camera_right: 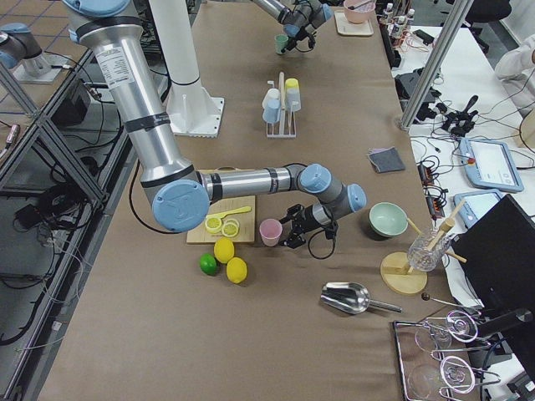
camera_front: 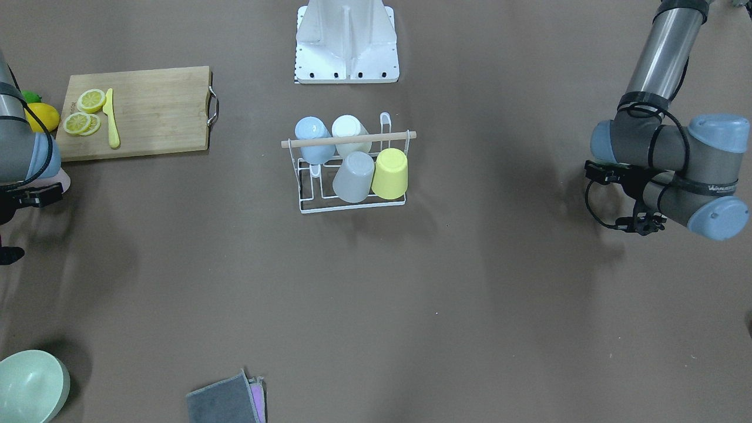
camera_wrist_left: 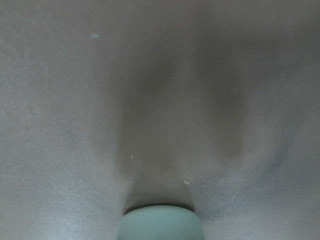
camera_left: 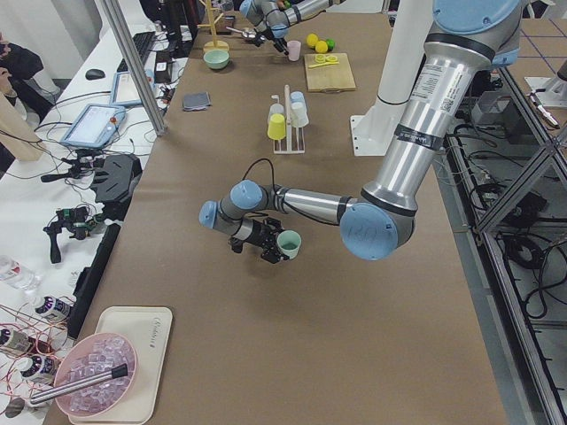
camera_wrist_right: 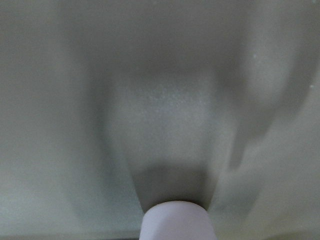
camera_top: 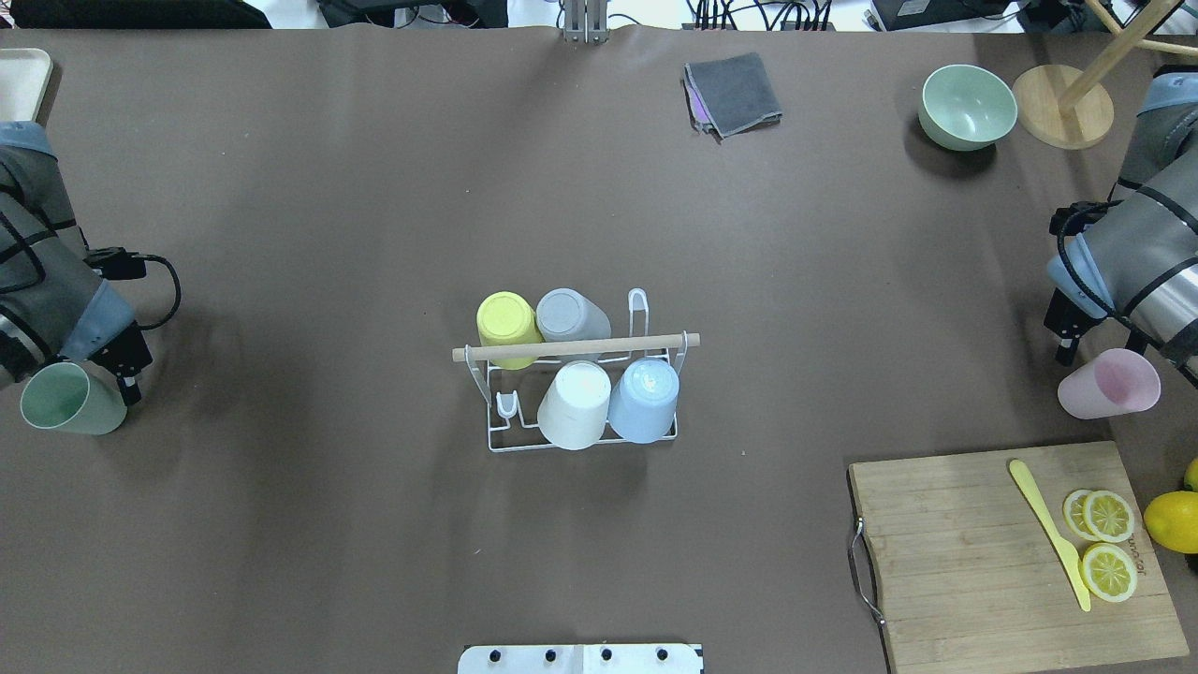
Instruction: Place cup on cup holder
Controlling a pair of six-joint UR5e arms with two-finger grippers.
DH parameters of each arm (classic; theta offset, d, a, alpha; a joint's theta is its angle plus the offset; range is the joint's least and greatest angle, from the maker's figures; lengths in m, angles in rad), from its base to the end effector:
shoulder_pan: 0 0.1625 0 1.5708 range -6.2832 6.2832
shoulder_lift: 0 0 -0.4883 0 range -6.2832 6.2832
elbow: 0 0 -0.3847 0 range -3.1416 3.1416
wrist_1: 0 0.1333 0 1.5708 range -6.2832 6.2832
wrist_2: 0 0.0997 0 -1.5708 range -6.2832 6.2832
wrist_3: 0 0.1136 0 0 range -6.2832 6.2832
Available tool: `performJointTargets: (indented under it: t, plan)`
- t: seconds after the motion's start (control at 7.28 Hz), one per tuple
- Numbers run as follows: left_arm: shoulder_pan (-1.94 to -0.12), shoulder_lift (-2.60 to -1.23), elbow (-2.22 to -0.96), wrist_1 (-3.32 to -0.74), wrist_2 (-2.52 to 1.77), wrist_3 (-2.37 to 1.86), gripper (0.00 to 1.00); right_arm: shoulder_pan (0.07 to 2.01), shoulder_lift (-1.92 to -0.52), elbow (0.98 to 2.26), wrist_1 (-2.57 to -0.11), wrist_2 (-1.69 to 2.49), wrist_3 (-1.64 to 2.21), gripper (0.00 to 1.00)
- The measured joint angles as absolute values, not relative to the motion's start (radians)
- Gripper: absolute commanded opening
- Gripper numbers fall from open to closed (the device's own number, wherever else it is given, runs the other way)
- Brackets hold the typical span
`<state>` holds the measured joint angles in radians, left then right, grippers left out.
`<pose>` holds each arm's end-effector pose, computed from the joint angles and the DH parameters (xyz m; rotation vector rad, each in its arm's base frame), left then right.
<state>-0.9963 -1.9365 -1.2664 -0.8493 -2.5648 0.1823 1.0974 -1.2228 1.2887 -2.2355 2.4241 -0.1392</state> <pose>0.2937 -0.5238 0.7050 -0.7794 0.8209 0.3471 -0.2268 -0.5474 0.7141 -0.6922 -0.7230 -0.3056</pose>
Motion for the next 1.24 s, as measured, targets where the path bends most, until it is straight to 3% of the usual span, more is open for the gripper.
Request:
performJointTargets:
  t: [0.69, 0.82, 0.96, 1.1, 1.24]
  plan:
    - [-0.981, -1.922, -1.262, -0.801, -2.565, 0.243, 0.98, 1.074, -1.225, 1.247, -2.248, 2.425, -0.157, 0.85]
    - [-0.978, -1.921, -1.262, -0.8, -2.565, 0.244, 0.86, 1.069, -1.225, 1.238, -2.25, 2.426, -0.157, 0.85]
    - [-0.975, -1.92, -1.259, -0.799, -2.565, 0.244, 0.32, 1.066, -1.224, 1.233, -2.251, 2.426, -0.157, 0.83]
    - [-0.973, -1.919, -1.255, -0.797, -2.565, 0.244, 0.0, 1.064, -1.223, 1.23, -2.252, 2.427, -0.157, 0.74]
    - [-0.973, -1.919, -1.253, -0.786, -2.57, 0.244, 0.0, 1.062, -1.222, 1.228, -2.253, 2.427, -0.157, 0.63]
